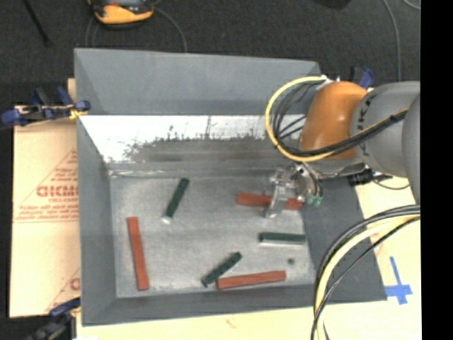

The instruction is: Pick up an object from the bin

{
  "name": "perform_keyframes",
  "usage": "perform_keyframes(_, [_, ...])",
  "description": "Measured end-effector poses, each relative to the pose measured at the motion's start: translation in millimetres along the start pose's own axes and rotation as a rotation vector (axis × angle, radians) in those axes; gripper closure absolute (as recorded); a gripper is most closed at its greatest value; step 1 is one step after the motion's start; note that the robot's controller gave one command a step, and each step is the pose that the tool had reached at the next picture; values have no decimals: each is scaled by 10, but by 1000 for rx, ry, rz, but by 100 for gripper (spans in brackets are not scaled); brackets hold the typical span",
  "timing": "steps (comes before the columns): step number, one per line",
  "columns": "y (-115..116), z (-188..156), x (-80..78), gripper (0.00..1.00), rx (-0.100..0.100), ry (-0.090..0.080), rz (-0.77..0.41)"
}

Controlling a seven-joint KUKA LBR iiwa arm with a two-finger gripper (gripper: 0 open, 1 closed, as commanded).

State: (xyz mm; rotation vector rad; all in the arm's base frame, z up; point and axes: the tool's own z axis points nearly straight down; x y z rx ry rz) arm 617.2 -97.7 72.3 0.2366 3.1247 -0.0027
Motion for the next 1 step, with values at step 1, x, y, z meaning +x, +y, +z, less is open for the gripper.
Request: perform_keyframes(1, [52,-1335,-161,100,0,2,-26])
